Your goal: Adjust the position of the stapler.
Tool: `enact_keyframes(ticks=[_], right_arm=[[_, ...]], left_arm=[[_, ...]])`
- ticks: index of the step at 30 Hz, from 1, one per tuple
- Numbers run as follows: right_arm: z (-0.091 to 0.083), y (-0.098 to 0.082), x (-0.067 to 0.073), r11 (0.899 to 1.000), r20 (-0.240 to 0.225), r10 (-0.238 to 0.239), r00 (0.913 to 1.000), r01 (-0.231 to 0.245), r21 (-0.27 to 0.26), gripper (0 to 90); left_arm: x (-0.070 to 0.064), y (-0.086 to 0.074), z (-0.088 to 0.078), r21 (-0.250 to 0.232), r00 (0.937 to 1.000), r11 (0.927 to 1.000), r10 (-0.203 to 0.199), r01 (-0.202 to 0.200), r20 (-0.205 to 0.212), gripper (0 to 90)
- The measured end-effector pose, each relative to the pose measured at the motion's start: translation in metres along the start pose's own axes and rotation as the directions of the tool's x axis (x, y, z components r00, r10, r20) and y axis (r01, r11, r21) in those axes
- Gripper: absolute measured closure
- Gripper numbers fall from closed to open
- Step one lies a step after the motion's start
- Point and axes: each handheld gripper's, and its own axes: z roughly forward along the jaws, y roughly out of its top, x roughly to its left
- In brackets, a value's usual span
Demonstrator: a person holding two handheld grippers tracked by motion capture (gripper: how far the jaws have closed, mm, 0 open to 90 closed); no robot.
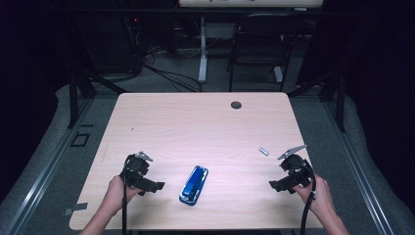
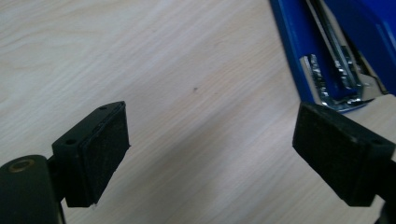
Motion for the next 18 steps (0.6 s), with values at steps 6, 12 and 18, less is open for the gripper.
enact_keyframes(ticks=[6,12,18], right_arm=[[0.001,0.002,0.001,1.0,0.006,-0.02,0.9998,0.02,0.0,6.8],[0.003,0.001,-0.001,1.0,0.012,-0.021,0.9997,0.021,0.01,8.5],[0.003,0.003,0.002,0.999,0.011,-0.042,0.999,0.042,0.015,10.2]], left_arm=[[-0.014,0.003,0.006,0.03,0.9968,0.9966,0.076,-0.077,0.023,21.3],[-0.027,0.005,0.013,0.048,0.9893,0.9906,0.125,-0.128,0.076,40.3],[-0.039,0.006,0.016,0.035,0.9747,0.9802,0.19,-0.195,0.118,59.4]])
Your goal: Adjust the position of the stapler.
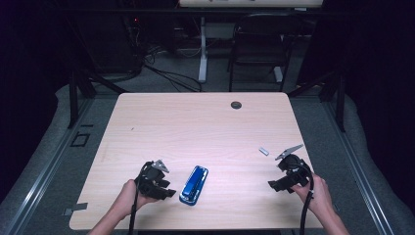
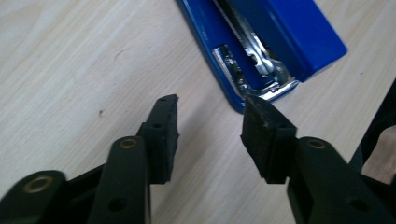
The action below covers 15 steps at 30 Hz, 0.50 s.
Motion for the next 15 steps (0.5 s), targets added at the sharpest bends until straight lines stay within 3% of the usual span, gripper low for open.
enact_keyframes(ticks=[2,3,6,15], right_arm=[[0.001,0.0,0.001,1.0,-0.007,0.004,1.0,-0.005,-0.016,10.5],[0.0,0.001,0.001,1.0,0.003,-0.007,1.0,0.007,0.0,10.4],[0.001,0.002,0.001,1.0,0.002,-0.007,1.0,0.007,0.001,10.4],[0.002,0.002,0.002,1.0,-0.01,-0.006,0.9999,0.006,-0.006,10.6]], left_arm=[[-0.002,0.001,0.0,-0.003,0.9999,0.9999,0.013,-0.013,0.002,62.1],[-0.007,0.003,0.001,-0.01,0.9996,0.9996,0.028,-0.028,0.007,68.6],[-0.012,0.006,0.003,-0.002,0.9989,0.9989,0.046,-0.046,0.01,74.8],[-0.016,0.01,0.01,0.015,0.9979,0.998,0.062,-0.062,0.02,81.7]])
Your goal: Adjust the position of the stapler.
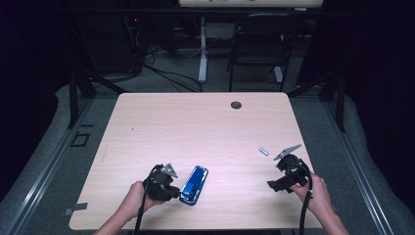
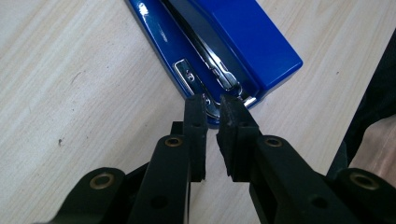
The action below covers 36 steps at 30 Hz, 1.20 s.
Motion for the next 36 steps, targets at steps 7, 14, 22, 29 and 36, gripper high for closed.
enact_keyframes(ticks=[7,14,22,29,36], right_arm=[[0.001,0.001,0.0,1.0,0.003,-0.011,0.9999,0.011,0.002,10.1],[0.002,0.002,0.0,1.0,-0.003,-0.013,0.9999,0.013,0.005,9.5],[0.003,0.002,0.0,1.0,-0.005,-0.007,1.0,0.007,0.003,9.4],[0.002,0.002,0.0,1.0,-0.001,-0.008,1.0,0.008,0.01,8.4],[0.001,0.001,-0.001,1.0,-0.012,0.011,0.9999,-0.011,0.0,8.3]], left_arm=[[-0.004,0.003,0.006,0.012,0.9998,0.9999,0.011,-0.012,0.013,82.2],[-0.004,0.005,0.008,0.004,0.9999,1.0,0.006,-0.006,0.012,84.3],[-0.008,0.008,0.012,0.003,0.9995,0.9999,0.014,-0.014,0.028,85.1],[-0.02,0.016,0.019,0.0,0.9981,0.9987,0.05,-0.05,0.037,86.8],[-0.023,0.019,0.023,-0.011,0.9975,0.9987,0.05,-0.05,0.05,87.0]])
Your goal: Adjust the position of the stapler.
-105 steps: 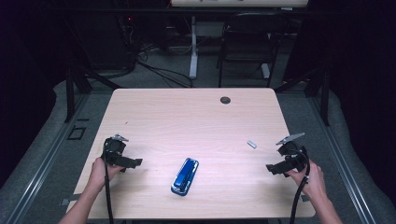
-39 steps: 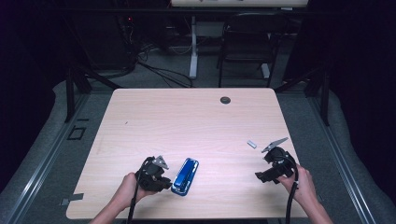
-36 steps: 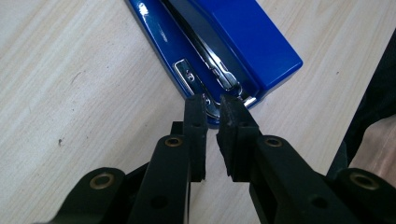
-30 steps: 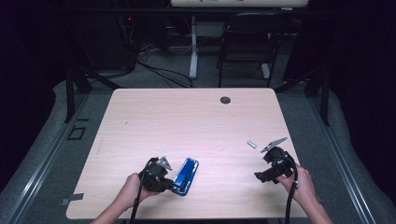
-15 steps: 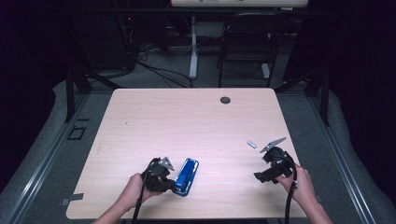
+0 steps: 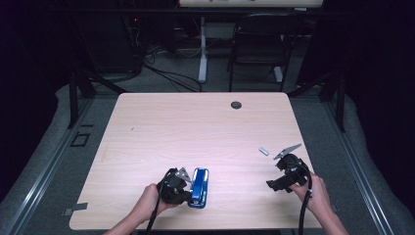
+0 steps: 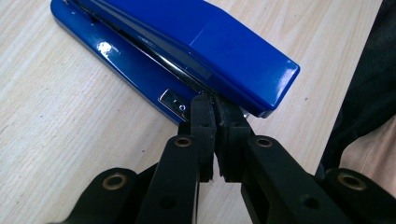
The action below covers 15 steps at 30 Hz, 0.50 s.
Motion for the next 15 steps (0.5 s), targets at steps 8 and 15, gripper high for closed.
enact_keyframes(ticks=[8,15], right_arm=[[0.0,0.001,0.0,0.999,-0.006,0.028,0.9996,-0.028,-0.027,7.0],[0.001,0.001,-0.002,0.998,-0.004,0.05,0.9988,-0.05,-0.026,7.1]], left_arm=[[-0.008,0.006,0.008,-0.014,0.9998,0.9998,0.014,-0.014,0.016,89.2],[-0.013,0.012,0.013,-0.032,0.9995,0.9993,0.02,-0.02,0.023,89.6]])
